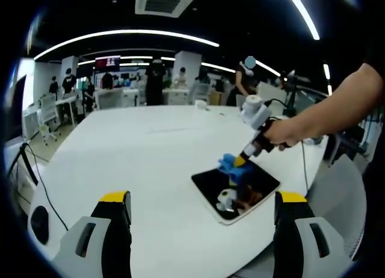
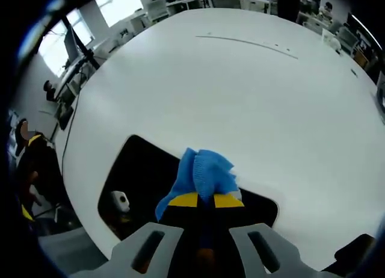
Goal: Wipe the mirror surface with the cleaning cloth until all visible marks leave the cleaned area.
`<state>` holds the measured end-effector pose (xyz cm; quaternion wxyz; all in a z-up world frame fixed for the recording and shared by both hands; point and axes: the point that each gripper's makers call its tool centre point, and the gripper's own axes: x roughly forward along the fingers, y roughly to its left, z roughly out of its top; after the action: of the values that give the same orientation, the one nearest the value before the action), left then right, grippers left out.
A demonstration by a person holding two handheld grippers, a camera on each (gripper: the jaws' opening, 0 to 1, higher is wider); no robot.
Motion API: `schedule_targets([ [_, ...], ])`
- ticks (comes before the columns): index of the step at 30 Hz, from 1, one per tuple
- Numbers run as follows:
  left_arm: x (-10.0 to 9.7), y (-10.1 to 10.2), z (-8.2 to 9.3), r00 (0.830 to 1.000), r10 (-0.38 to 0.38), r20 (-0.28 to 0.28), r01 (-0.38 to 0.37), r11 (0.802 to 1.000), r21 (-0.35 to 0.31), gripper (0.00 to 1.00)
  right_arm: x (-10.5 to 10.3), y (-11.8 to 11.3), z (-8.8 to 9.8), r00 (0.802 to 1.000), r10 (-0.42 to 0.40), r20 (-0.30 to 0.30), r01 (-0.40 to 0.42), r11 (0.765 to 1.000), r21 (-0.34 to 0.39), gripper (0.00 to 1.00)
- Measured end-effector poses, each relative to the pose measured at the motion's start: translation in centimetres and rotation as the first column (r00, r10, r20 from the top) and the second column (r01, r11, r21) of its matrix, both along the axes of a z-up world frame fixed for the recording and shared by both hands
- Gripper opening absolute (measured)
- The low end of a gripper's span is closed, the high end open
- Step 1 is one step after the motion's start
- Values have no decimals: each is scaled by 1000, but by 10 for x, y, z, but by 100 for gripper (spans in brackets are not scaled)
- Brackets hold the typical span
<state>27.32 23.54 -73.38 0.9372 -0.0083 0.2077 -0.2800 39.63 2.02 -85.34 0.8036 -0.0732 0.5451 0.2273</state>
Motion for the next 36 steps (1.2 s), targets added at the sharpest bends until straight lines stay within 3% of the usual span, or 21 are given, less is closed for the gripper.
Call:
schedule_targets([
  [22,-1,-3,-2,1000,-3,-4,3,1000,6,100,2,-4,-3,1000,-4,-5,4,1000,-6,1],
  [36,1,-5,-1,1000,-4,0,4,1000,2,100,-6,-6,2,999,-21,25,21,1000,4,1],
])
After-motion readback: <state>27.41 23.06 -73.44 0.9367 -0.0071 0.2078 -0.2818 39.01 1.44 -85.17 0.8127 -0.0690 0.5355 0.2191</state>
